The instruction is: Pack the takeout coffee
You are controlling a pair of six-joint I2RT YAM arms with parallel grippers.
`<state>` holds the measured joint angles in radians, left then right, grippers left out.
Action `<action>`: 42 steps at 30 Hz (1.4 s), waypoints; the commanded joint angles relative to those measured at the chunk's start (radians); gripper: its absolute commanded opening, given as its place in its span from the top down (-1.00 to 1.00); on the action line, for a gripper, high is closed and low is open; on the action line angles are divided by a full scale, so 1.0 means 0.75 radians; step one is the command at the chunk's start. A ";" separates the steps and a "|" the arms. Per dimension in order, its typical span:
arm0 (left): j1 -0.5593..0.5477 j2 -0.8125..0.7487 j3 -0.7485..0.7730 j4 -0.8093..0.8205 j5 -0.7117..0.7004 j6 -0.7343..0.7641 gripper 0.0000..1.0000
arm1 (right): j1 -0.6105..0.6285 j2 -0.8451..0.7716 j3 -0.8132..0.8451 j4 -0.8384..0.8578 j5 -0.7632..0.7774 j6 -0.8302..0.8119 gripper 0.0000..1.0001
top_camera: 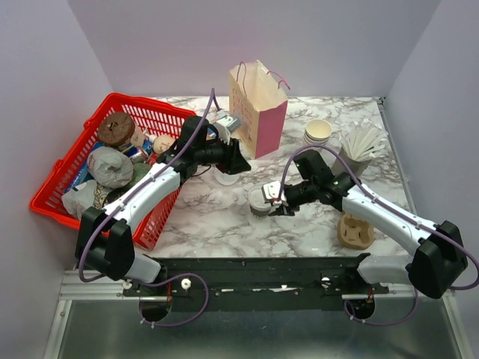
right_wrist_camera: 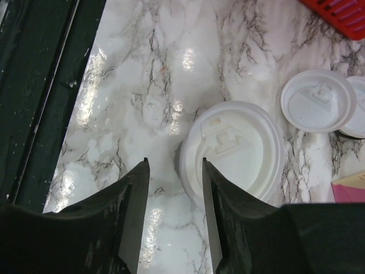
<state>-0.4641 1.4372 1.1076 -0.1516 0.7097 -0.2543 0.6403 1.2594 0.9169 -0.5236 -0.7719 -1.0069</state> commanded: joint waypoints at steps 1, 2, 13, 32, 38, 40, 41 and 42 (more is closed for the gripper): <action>0.013 -0.077 -0.002 -0.129 -0.098 0.106 0.17 | 0.034 0.029 0.039 -0.077 0.066 -0.122 0.02; 0.015 -0.088 -0.018 -0.125 -0.100 0.104 0.17 | 0.038 0.037 0.044 -0.079 0.068 -0.118 0.06; 0.036 -0.127 -0.057 -0.086 -0.095 0.087 0.17 | 0.071 0.082 0.056 -0.087 0.152 -0.136 0.35; 0.036 -0.235 -0.141 -0.096 -0.097 0.388 0.11 | -0.060 0.069 0.256 -0.083 -0.209 0.626 0.96; 0.020 -0.339 -0.225 -0.088 -0.077 0.578 0.01 | -0.254 0.231 0.252 0.119 -0.721 1.193 0.95; 0.005 -0.360 -0.241 -0.088 -0.083 0.621 -0.02 | -0.259 0.270 0.262 0.164 -0.803 1.252 0.95; -0.005 -0.364 -0.243 -0.090 -0.085 0.637 -0.05 | -0.263 0.304 0.268 0.166 -0.850 1.271 0.95; -0.027 -0.368 -0.248 -0.090 -0.097 0.680 -0.07 | -0.265 0.325 0.277 0.168 -0.875 1.285 0.95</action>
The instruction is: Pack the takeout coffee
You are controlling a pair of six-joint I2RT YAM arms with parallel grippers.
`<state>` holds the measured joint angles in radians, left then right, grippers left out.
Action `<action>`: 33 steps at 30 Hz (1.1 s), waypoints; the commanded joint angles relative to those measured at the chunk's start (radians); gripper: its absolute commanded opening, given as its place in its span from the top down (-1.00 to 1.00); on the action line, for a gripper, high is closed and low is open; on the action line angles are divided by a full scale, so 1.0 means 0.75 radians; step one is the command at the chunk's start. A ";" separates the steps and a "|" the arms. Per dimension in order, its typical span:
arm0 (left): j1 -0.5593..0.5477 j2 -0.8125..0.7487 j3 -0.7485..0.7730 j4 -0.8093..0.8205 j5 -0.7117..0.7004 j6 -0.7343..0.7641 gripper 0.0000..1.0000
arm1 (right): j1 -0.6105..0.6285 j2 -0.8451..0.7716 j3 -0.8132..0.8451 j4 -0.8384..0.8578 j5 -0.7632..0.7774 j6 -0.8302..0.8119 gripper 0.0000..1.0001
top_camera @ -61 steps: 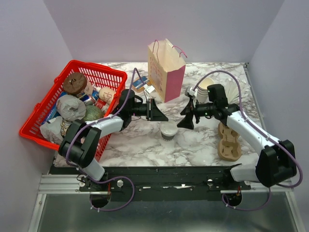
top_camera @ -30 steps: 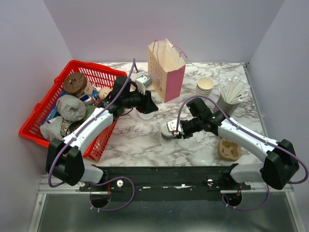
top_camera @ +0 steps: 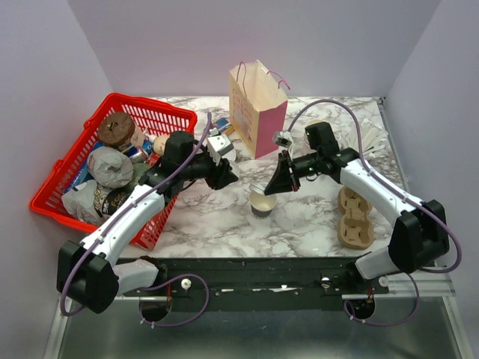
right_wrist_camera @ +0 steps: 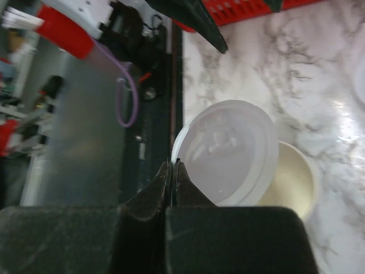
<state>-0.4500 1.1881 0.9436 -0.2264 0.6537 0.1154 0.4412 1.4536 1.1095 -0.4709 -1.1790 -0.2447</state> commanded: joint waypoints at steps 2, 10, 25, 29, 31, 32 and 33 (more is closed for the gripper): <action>-0.081 -0.044 -0.039 0.018 -0.059 0.239 -0.12 | -0.005 0.113 0.020 0.098 -0.371 0.308 0.94; -0.210 -0.073 -0.105 0.132 -0.176 0.419 -0.26 | -0.069 0.205 0.038 0.100 -0.371 0.453 0.93; -0.333 0.048 -0.080 0.259 -0.166 0.364 -0.28 | -0.144 0.369 0.073 0.100 -0.381 0.561 0.91; -0.359 0.081 -0.072 0.294 -0.172 0.364 -0.28 | -0.151 0.377 0.057 0.098 -0.345 0.545 0.88; -0.367 0.101 -0.066 0.296 -0.172 0.364 -0.28 | -0.153 0.393 0.057 0.098 -0.328 0.551 0.86; -0.376 0.107 -0.064 0.296 -0.168 0.364 -0.28 | -0.155 0.402 0.059 0.098 -0.326 0.555 0.85; -0.378 0.124 -0.058 0.296 -0.164 0.366 -0.28 | -0.157 0.408 0.059 0.098 -0.326 0.555 0.83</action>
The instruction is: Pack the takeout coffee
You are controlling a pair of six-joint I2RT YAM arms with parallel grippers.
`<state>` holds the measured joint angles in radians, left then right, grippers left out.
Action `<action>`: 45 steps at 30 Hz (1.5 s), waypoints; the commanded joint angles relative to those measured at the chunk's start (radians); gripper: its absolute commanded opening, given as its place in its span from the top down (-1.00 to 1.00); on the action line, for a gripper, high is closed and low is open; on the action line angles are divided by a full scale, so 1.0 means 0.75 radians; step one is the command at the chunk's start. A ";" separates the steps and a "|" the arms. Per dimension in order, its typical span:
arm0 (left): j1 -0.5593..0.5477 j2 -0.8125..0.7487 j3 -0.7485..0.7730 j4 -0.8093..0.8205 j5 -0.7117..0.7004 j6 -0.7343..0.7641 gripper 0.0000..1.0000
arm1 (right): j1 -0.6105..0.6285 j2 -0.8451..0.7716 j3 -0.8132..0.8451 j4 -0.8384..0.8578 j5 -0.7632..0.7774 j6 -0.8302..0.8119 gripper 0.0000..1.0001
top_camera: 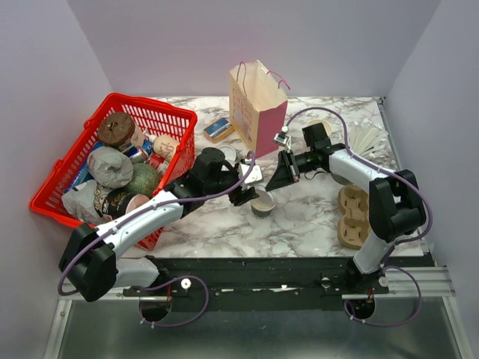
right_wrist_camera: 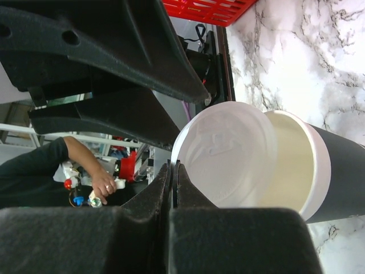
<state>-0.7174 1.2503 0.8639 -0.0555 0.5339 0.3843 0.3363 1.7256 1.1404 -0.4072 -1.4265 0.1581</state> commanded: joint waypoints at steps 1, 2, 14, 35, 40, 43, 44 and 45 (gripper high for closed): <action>-0.023 0.049 0.049 0.068 0.000 0.005 -0.28 | -0.019 0.053 0.018 0.013 0.008 0.014 0.82; -0.027 0.055 0.051 0.068 0.002 0.005 -0.28 | -0.021 0.055 0.015 0.013 0.012 0.010 0.82; -0.038 0.098 0.067 0.068 0.012 0.007 -0.28 | -0.054 0.080 0.015 0.011 0.051 -0.008 0.71; -0.040 0.088 0.032 0.111 0.016 -0.013 -0.28 | -0.080 0.041 0.022 0.007 0.155 -0.035 0.37; -0.040 0.106 0.032 0.119 0.020 -0.017 -0.28 | -0.084 0.025 0.018 0.007 0.174 -0.053 0.29; -0.040 0.114 0.036 0.129 0.022 -0.024 -0.28 | -0.094 0.023 0.013 0.007 0.176 -0.053 0.27; -0.040 0.118 0.041 0.131 0.022 -0.026 -0.28 | -0.095 0.023 0.011 0.007 0.178 -0.057 0.27; -0.040 0.121 0.041 0.131 0.026 -0.024 -0.28 | -0.099 0.021 0.009 0.005 0.180 -0.061 0.26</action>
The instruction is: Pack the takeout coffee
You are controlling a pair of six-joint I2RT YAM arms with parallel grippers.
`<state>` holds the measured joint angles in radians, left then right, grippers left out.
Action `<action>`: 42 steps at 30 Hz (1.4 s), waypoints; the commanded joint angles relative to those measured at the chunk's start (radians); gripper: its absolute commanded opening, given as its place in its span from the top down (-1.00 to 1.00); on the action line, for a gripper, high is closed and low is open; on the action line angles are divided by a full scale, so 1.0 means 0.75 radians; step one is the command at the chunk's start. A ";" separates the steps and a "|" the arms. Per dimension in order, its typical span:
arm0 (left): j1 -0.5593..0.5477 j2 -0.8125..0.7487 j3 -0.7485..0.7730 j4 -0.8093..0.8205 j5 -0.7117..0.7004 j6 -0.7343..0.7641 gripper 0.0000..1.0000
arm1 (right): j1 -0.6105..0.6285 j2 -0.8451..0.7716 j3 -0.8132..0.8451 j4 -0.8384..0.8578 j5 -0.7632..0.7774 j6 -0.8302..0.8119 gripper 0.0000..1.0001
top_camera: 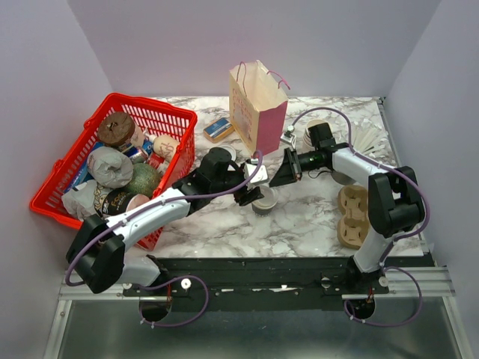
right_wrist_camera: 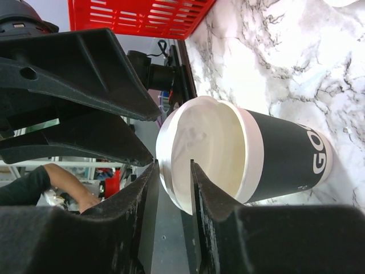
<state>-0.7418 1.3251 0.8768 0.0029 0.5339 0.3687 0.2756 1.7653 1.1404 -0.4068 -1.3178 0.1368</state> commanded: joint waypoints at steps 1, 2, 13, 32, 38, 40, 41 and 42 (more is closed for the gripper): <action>-0.007 0.025 0.029 0.055 0.029 -0.003 -0.28 | -0.020 -0.032 0.007 0.005 0.035 -0.033 0.25; -0.007 0.029 0.029 0.055 0.031 -0.003 -0.28 | -0.024 -0.030 0.005 0.005 0.035 -0.035 0.25; -0.009 0.082 0.072 0.031 0.063 -0.011 -0.28 | -0.040 -0.016 0.009 0.002 0.057 -0.070 0.19; -0.009 0.103 0.056 0.011 0.100 -0.040 -0.26 | -0.040 0.011 -0.009 0.000 0.174 -0.109 0.17; -0.009 0.101 0.044 0.017 0.110 -0.050 -0.26 | -0.042 -0.010 -0.015 -0.002 0.219 -0.129 0.17; -0.009 0.105 0.042 0.017 0.106 -0.052 -0.26 | -0.040 -0.012 -0.019 -0.002 0.231 -0.129 0.17; -0.009 0.105 0.042 0.017 0.108 -0.050 -0.26 | -0.040 -0.014 -0.019 -0.002 0.235 -0.131 0.17; -0.009 0.105 0.042 0.017 0.106 -0.050 -0.26 | -0.040 -0.014 -0.023 -0.004 0.235 -0.131 0.17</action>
<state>-0.7418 1.3937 0.9081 0.0082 0.5766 0.3302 0.2489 1.7653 1.1397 -0.4076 -1.1736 0.0650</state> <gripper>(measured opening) 0.631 0.417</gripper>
